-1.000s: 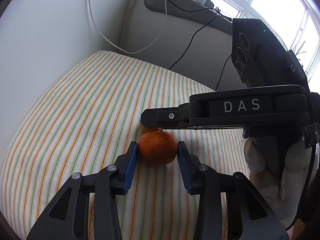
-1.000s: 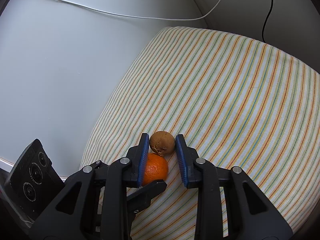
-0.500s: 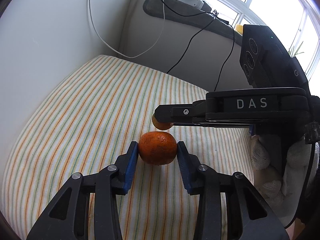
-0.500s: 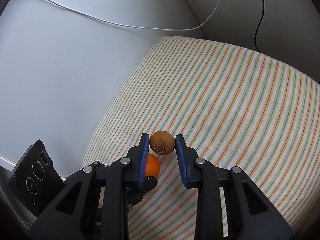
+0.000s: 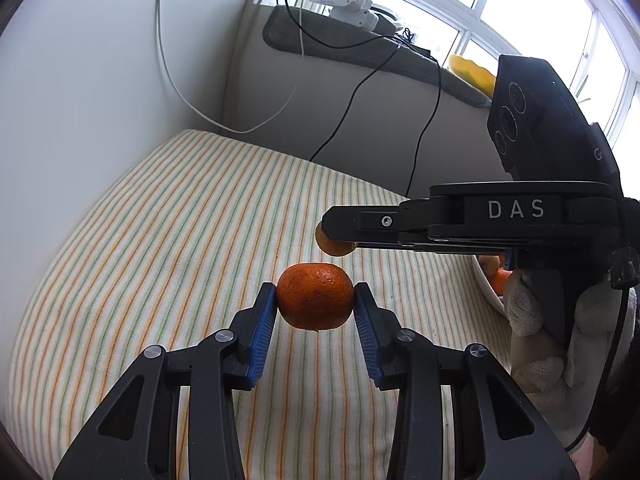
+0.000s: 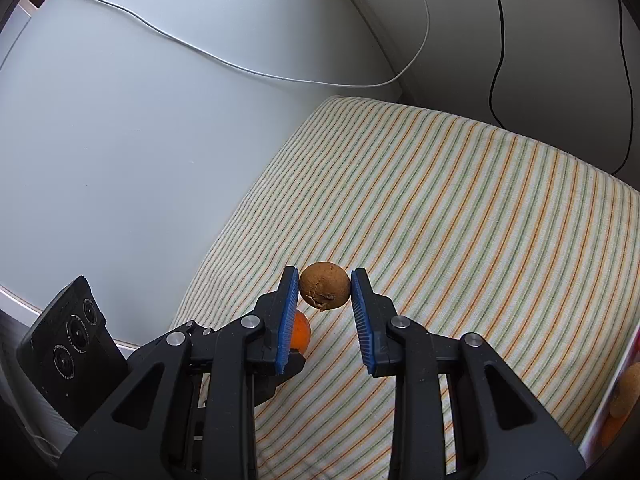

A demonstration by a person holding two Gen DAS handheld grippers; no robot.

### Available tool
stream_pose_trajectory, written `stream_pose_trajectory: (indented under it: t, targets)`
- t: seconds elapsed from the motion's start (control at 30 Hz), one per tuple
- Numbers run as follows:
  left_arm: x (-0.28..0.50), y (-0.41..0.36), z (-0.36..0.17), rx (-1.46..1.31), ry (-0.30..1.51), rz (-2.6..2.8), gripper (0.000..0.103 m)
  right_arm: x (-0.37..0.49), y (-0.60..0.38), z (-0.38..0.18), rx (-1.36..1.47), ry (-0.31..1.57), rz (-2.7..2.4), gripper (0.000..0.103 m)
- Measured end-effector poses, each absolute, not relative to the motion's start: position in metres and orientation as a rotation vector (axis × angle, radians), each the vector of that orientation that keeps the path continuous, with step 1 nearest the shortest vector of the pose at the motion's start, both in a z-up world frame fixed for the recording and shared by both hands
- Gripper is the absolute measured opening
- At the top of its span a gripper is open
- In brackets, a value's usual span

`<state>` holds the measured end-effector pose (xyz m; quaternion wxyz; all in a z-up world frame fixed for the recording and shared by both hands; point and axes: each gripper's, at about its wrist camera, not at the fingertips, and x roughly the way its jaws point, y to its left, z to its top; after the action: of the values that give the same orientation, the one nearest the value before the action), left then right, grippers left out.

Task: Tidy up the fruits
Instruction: 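Carry the mandarin and kiwi with both grippers over the white plate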

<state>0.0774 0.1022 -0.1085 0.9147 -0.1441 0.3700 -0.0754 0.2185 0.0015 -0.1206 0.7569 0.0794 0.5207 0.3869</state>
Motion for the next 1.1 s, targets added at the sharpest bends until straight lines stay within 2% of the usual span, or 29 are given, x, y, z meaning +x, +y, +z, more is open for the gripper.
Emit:
stream_pose_trajectory:
  t: [1.1]
  targets:
    - [0.060,0.012,-0.074,-0.199,0.720,-0.290,0.038,0.151,-0.138,-0.050,0.185,0.933,0.737,0.028]
